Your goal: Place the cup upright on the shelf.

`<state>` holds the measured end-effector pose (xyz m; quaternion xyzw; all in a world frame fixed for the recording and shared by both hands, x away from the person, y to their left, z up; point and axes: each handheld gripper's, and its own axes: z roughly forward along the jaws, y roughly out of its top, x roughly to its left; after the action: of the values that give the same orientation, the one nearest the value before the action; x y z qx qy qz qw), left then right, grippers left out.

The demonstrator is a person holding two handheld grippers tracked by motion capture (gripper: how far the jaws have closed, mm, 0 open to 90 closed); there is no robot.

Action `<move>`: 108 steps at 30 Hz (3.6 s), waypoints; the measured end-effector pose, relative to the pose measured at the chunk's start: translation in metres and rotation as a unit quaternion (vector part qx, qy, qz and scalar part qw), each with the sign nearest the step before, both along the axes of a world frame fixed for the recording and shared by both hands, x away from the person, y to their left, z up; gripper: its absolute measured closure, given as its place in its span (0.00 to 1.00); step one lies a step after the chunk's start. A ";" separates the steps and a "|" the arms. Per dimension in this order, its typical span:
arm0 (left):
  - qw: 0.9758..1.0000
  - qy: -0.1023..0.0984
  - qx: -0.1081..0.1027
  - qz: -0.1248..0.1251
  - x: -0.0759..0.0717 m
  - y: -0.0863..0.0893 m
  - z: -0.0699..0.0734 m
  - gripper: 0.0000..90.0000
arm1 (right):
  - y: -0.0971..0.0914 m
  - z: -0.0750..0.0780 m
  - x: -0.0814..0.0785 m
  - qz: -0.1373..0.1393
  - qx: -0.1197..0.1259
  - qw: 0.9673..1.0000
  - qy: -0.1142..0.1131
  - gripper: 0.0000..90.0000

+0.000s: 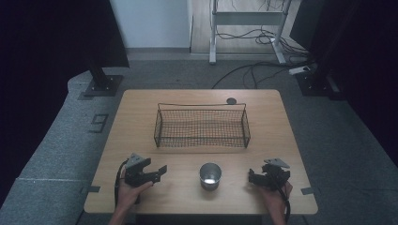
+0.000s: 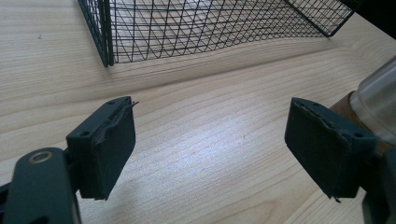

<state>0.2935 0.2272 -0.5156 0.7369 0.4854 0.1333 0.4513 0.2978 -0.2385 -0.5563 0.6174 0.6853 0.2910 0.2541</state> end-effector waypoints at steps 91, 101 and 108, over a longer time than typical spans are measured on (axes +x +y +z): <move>0.988 -0.005 0.010 -0.154 -0.020 -0.108 0.033 0.05 | 0.000 0.000 -0.002 -0.001 0.000 1.000 -0.003 0.01; 0.987 -0.002 0.026 -0.158 -0.018 -0.131 0.031 0.05 | 0.000 0.000 -0.002 -0.002 -0.001 1.000 -0.003 0.01; 0.987 -0.005 0.027 -0.158 -0.018 -0.142 0.029 0.05 | 0.000 0.000 -0.002 -0.003 0.000 1.000 -0.004 0.01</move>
<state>0.2755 0.0857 -0.4866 0.8153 0.3572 0.0769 0.4493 0.2956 -0.2384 -0.5563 0.6181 0.6827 0.2924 0.2576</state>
